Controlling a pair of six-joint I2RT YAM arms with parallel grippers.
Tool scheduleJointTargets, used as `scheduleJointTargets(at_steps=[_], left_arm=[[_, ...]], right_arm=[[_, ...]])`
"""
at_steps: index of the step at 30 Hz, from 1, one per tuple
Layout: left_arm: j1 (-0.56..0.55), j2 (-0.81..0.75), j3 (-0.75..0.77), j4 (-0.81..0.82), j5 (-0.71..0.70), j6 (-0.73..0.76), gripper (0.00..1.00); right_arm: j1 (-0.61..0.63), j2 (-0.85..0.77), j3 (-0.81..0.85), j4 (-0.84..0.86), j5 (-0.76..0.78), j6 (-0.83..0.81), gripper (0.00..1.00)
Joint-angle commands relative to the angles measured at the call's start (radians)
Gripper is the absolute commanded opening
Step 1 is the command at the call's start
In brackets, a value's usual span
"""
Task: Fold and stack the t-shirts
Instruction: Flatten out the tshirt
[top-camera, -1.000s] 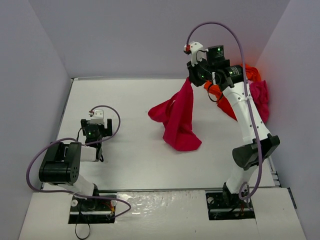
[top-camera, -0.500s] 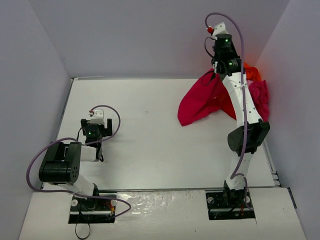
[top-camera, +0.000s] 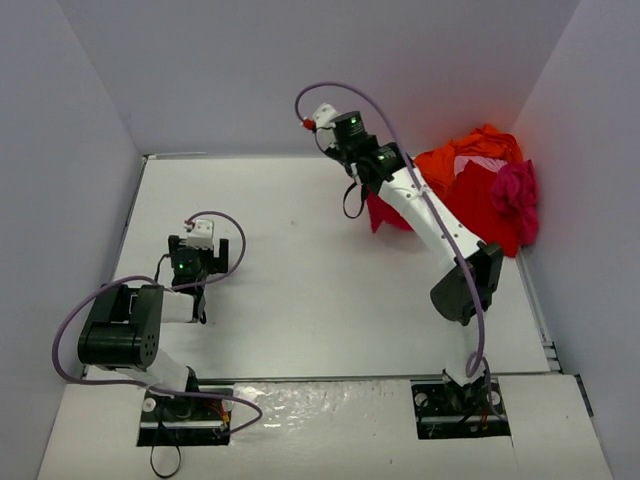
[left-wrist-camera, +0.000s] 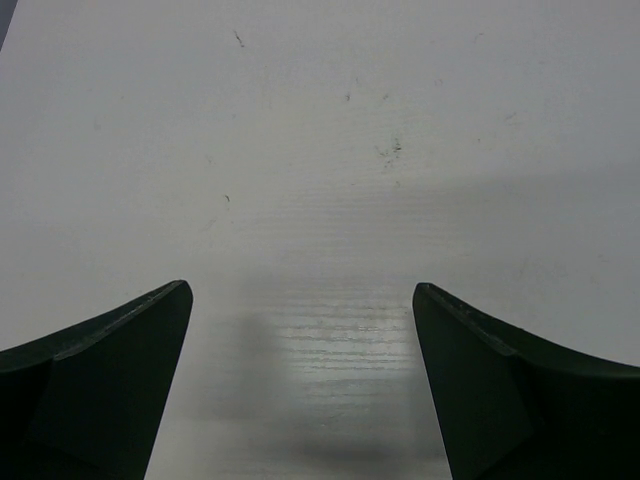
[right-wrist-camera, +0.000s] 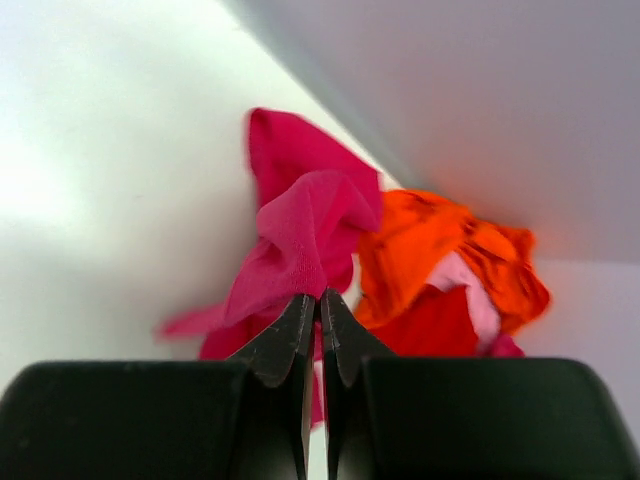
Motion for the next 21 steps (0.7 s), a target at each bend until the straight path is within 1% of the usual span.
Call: scheduleJointTargets(at_steps=[1,3,4,6,8,10,12,14,16,17,19,21], left_arm=[[-0.025,-0.166,0.155,-0.197,0.142,0.104,0.87],[-0.044,-0.116,0.35,-0.621,0.239,0.119,0.97],[-0.052,-0.104,0.408,-0.672,0.302,0.118,0.97],[-0.079,-0.11,0.434,-0.676,0.365,0.13,0.97],[-0.134,-0.065,0.545,-0.756,0.332,0.122,0.97],[-0.179,-0.015,0.602,-0.814,0.283,0.109,0.94],[-0.213,0.029,0.645,-0.792,0.274,0.105,0.79],[-0.265,0.071,0.691,-0.82,0.237,0.108,0.79],[-0.296,0.134,0.753,-0.861,0.221,0.106,0.82],[-0.314,0.147,0.761,-0.858,0.211,0.102,0.82],[-0.351,0.219,0.803,-0.868,0.189,0.097,0.82],[-0.386,0.268,0.87,-0.888,0.164,0.091,0.82]], right_arm=[[0.017,0.089,0.093,-0.032,-0.048,0.068,0.0],[0.02,0.119,0.133,-0.04,-0.054,0.089,0.0],[0.023,0.134,0.15,-0.039,-0.051,0.096,0.0],[0.027,0.142,0.166,-0.037,-0.049,0.102,0.0],[0.028,0.141,0.178,-0.033,-0.042,0.104,0.0],[0.024,0.136,0.18,-0.032,-0.038,0.097,0.0],[0.018,0.123,0.186,-0.028,-0.031,0.097,0.0],[0.012,0.11,0.183,-0.028,-0.032,0.101,0.0],[0.003,0.091,0.176,-0.029,-0.034,0.11,0.0],[0.002,0.085,0.174,-0.029,-0.036,0.111,0.0],[-0.003,0.058,0.168,-0.028,-0.039,0.111,0.0],[-0.009,0.041,0.165,-0.028,-0.039,0.114,0.0]])
